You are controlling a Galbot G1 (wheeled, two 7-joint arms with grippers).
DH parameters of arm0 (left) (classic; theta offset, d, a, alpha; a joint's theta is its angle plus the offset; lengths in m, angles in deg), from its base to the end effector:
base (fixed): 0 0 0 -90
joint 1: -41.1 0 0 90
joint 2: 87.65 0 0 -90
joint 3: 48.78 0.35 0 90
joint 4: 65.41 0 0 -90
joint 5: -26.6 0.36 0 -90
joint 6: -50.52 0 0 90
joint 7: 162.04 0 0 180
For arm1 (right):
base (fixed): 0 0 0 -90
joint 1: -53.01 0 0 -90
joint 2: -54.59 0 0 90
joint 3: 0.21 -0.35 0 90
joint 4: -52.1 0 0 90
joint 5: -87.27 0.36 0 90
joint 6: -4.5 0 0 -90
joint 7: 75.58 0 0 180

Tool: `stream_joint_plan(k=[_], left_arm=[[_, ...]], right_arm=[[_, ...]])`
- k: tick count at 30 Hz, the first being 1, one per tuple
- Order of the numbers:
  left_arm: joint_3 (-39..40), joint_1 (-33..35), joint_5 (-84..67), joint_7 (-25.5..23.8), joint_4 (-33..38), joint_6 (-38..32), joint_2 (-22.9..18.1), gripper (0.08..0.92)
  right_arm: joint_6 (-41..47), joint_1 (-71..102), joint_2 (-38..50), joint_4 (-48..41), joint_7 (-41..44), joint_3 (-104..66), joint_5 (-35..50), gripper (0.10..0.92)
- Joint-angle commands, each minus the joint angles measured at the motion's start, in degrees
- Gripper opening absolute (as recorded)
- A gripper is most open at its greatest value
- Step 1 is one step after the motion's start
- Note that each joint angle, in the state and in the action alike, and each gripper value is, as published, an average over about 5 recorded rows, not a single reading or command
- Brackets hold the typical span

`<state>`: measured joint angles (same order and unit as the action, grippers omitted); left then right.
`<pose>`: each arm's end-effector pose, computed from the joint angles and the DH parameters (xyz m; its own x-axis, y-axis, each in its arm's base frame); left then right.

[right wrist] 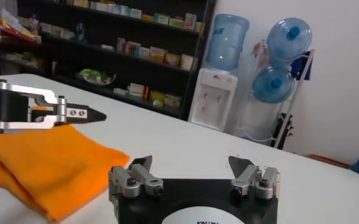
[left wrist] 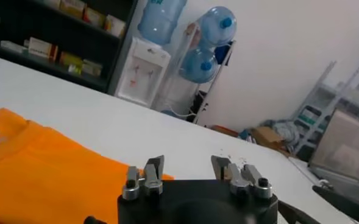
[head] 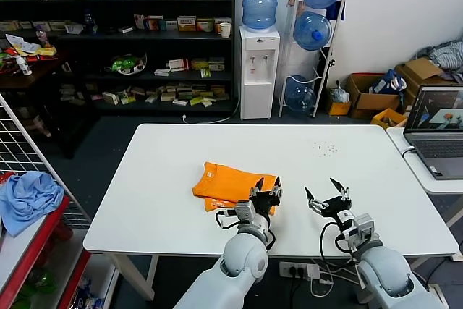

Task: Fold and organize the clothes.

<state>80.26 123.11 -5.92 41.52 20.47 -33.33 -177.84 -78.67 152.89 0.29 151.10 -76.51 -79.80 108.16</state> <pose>0.3283 -0.2274 -0.3327 -0.9102 0.3395 0.2370 0.2261 0.8871 -0.4024 0.2972 -0.1192 -0.3319 -0.9478 -0.1916 0.2550 -0.2469 0.9468 -0.2065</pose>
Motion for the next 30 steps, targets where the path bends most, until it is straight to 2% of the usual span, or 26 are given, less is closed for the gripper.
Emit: stream_joint_plan(k=[1, 5, 9, 15, 23, 30], left_arm=[[-4.30, 5.68, 10.06, -8.92, 6.91, -9.88, 11.50, 0.609], [-9.93, 11.71, 18.58, -11.45, 6.70, -18.62, 18.35, 0.722], [-16.20, 16.89, 25.45, -12.51, 5.52, -24.53, 22.23, 0.807], [-24.02, 21.52, 27.50, -13.37, 6.50, -25.92, 25.99, 0.822], [-27.56, 24.75, 27.86, -15.64, 11.24, -19.65, 26.97, 0.823], [-28.18, 25.16, 28.26, -16.14, 10.76, -19.22, 26.15, 0.823]], right_arm=[[0.35, 0.76, -2.44, 0.70, 1.85, -3.49, -2.95, 0.823], [1.53, 1.15, -7.15, 0.81, 5.71, -8.37, -5.42, 0.823], [3.35, 1.46, -11.85, 0.98, 8.80, -12.70, -8.48, 0.823], [3.19, 4.26, -15.11, 1.53, 11.42, -16.94, -14.88, 0.823], [2.58, 4.99, -18.79, 1.78, 11.73, -22.74, -15.94, 0.823], [2.92, 5.32, -19.91, 3.02, 11.96, -25.13, -15.01, 0.823]])
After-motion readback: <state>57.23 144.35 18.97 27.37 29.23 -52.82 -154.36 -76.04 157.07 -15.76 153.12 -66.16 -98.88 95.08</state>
